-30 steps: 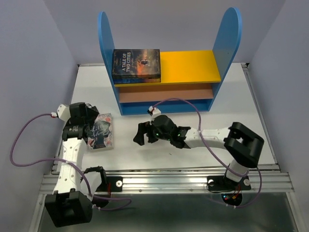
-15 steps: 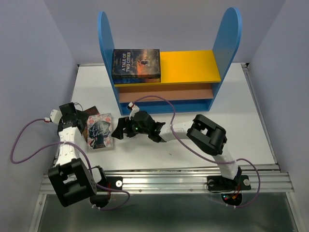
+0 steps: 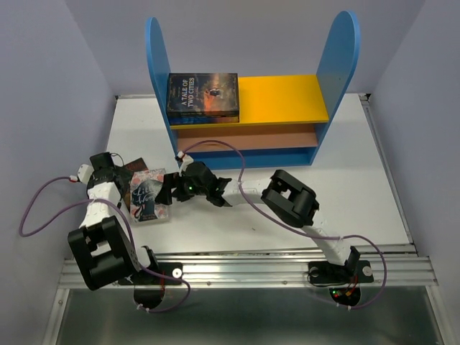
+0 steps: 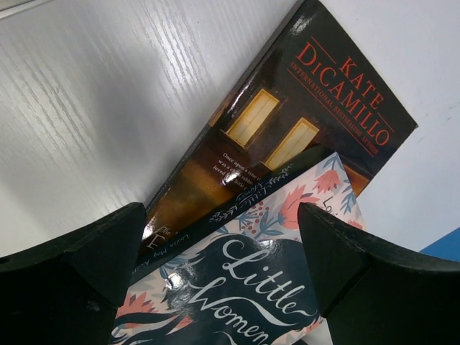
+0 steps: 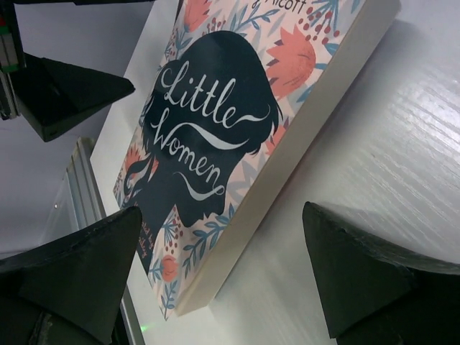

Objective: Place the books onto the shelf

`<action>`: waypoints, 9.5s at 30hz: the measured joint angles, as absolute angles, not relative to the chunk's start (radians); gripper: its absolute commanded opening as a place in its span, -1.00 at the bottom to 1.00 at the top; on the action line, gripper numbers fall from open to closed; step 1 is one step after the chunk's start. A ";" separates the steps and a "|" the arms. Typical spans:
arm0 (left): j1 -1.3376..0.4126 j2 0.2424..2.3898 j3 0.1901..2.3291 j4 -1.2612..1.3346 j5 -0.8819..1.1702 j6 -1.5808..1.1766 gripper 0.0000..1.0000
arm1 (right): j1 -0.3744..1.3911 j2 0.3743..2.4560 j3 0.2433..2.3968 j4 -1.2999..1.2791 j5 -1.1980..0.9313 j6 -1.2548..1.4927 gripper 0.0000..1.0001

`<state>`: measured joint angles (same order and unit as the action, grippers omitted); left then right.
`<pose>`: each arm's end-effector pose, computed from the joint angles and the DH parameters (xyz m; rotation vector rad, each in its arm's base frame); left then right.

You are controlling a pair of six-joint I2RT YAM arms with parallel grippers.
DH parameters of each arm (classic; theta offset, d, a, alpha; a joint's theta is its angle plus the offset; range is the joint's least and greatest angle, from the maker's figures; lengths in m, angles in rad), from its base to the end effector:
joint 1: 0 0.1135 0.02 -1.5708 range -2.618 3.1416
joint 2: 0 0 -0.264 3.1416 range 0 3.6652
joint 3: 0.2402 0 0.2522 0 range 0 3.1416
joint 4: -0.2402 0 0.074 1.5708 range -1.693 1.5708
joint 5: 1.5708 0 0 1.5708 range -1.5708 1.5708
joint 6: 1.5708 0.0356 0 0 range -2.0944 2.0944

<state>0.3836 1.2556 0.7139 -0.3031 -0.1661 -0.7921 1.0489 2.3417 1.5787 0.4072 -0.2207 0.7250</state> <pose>0.2309 0.0996 0.2080 -1.3936 1.9543 0.0107 0.2547 0.4585 0.1391 -0.5170 2.1234 1.3267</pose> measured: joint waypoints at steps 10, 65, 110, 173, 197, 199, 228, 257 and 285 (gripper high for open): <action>0.384 1.321 0.701 -0.228 -0.097 -0.769 0.98 | 1.053 2.419 1.703 0.380 -0.245 0.723 0.96; 0.341 1.116 0.499 -0.116 0.121 -0.731 0.97 | 0.973 2.358 1.473 0.626 -0.343 0.923 -0.99; 0.243 0.355 0.307 -0.068 0.992 -0.908 0.36 | 0.772 1.650 0.881 0.817 -0.694 1.131 -0.99; -0.579 0.999 1.090 0.103 0.110 -0.849 -1.00 | 0.759 0.975 0.916 -0.115 0.457 0.571 1.00; -0.851 1.394 1.352 0.240 -0.934 -1.095 -1.00 | 0.759 0.926 0.923 -0.263 0.567 0.571 1.00; -0.872 1.402 1.353 0.225 -0.990 -1.131 -1.00 | 0.759 0.939 0.927 -0.266 0.566 0.569 1.00; -0.790 1.559 1.591 -0.237 -1.098 -1.581 -0.17 | 0.723 1.068 1.007 -0.280 0.435 0.538 1.00; -0.778 1.399 1.446 -0.138 -0.869 -1.491 0.98 | 0.646 1.450 1.502 -0.289 0.303 0.329 1.00; -0.696 1.369 1.406 -0.086 -0.625 -1.409 0.98 | 0.640 1.600 1.698 -0.335 0.254 0.201 1.00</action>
<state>-0.6960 1.3685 1.4063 -0.0860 -0.6247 -1.4094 0.6403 1.6001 1.6981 -0.3351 0.2539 0.2012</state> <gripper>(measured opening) 0.989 0.995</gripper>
